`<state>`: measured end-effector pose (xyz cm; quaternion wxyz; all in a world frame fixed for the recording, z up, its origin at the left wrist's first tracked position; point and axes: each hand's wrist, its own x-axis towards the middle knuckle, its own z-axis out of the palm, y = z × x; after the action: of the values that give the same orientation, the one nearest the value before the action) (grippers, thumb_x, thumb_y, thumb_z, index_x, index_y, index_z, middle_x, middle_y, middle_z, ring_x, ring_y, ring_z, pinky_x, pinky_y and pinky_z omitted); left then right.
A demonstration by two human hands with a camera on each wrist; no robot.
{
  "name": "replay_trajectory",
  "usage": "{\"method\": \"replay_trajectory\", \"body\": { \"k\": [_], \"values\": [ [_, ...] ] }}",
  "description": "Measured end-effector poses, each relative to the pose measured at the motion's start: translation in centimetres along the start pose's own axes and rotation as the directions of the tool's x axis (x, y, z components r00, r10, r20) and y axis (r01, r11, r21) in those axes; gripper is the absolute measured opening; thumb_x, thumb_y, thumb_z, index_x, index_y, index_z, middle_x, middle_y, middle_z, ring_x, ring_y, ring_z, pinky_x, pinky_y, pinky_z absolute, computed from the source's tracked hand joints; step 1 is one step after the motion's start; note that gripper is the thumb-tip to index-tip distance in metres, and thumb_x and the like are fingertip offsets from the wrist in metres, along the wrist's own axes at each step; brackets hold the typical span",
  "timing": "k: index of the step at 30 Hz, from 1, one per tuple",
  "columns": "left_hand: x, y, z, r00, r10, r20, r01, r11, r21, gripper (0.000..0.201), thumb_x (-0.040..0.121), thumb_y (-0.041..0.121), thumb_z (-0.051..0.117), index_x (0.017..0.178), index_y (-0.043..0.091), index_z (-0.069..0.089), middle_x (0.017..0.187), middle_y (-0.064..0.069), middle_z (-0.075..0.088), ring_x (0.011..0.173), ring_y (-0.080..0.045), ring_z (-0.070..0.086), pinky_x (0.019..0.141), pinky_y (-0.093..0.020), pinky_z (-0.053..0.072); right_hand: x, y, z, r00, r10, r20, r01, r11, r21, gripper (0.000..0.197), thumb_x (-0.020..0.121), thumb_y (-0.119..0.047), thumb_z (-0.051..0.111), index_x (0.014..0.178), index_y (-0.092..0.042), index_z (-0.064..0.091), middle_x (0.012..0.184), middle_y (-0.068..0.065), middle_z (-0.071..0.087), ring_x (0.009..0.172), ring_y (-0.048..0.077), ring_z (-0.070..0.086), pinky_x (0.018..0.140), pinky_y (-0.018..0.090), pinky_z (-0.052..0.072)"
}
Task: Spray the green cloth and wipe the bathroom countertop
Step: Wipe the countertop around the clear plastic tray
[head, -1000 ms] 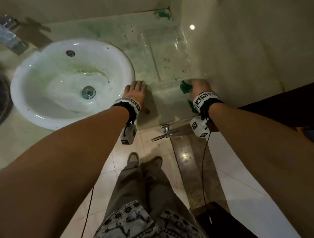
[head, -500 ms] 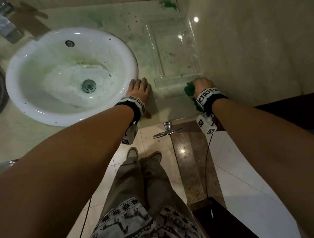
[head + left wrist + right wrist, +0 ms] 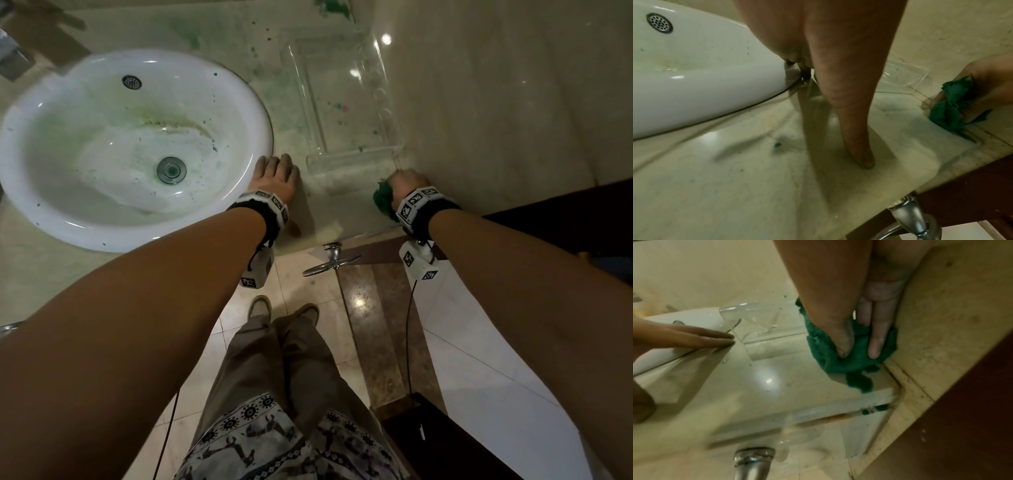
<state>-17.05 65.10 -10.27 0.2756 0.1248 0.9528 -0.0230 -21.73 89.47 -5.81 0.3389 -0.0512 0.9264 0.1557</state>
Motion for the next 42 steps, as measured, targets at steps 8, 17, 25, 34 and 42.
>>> {"method": "replay_trajectory", "body": {
  "k": [8,17,25,34,42],
  "values": [
    [0.0,-0.3,0.0,1.0,0.002,0.0,-0.002,1.0,-0.02,0.149,0.045,0.081,0.072,0.155,0.01,0.001,0.163,-0.018,-0.004,0.151,-0.036,-0.001,0.123,-0.049,-0.002,-0.7,0.3,0.9,0.999,-0.047,-0.004,0.046,0.995,-0.085,0.029,0.091,-0.007,0.059,0.119,-0.001,0.063,0.117,0.02,0.065,0.106,0.036,0.064,0.089,0.04,0.053],
    [0.0,-0.3,0.0,0.999,0.015,-0.034,-0.016,1.0,-0.016,0.15,0.042,0.082,0.072,0.155,0.008,0.007,0.162,-0.019,0.002,0.15,-0.037,0.004,0.123,-0.05,0.0,-1.0,0.4,1.7,0.999,-0.048,0.017,0.049,0.998,-0.045,0.029,0.092,-0.004,0.056,0.12,-0.001,0.064,0.117,0.021,0.066,0.106,0.036,0.065,0.088,0.04,0.053],
    [0.1,-0.3,0.1,0.999,0.014,-0.039,-0.014,1.0,0.015,0.15,0.042,0.083,0.072,0.155,0.009,0.006,0.162,-0.019,0.002,0.15,-0.037,0.005,0.122,-0.05,0.0,-1.9,0.8,3.0,0.998,-0.054,-0.007,0.055,0.996,0.063,0.028,0.094,-0.006,0.052,0.121,-0.005,0.061,0.121,0.021,0.062,0.107,0.037,0.063,0.086,0.038,0.05],
    [0.4,0.4,0.2,0.999,-0.014,-0.045,0.019,0.994,0.109,0.141,0.043,0.061,0.085,0.152,0.006,0.015,0.157,-0.021,0.014,0.143,-0.04,0.021,0.121,-0.05,0.008,-4.1,0.3,4.8,0.998,-0.057,-0.003,0.055,0.963,0.264,0.03,0.088,-0.008,0.056,0.117,-0.006,0.057,0.118,0.021,0.062,0.103,0.038,0.062,0.083,0.04,0.052],
    [0.0,1.5,-2.4,0.999,-0.045,0.028,0.043,0.997,0.07,0.088,0.073,0.043,0.076,0.141,0.004,0.038,0.143,-0.019,0.039,0.132,-0.037,0.039,0.107,-0.048,0.034,-6.6,-1.3,5.7,0.995,-0.104,0.002,0.09,0.875,0.475,0.026,0.094,-0.013,0.053,0.118,-0.007,0.058,0.12,0.014,0.064,0.112,0.031,0.062,0.088,0.029,0.045]
  ]
}}
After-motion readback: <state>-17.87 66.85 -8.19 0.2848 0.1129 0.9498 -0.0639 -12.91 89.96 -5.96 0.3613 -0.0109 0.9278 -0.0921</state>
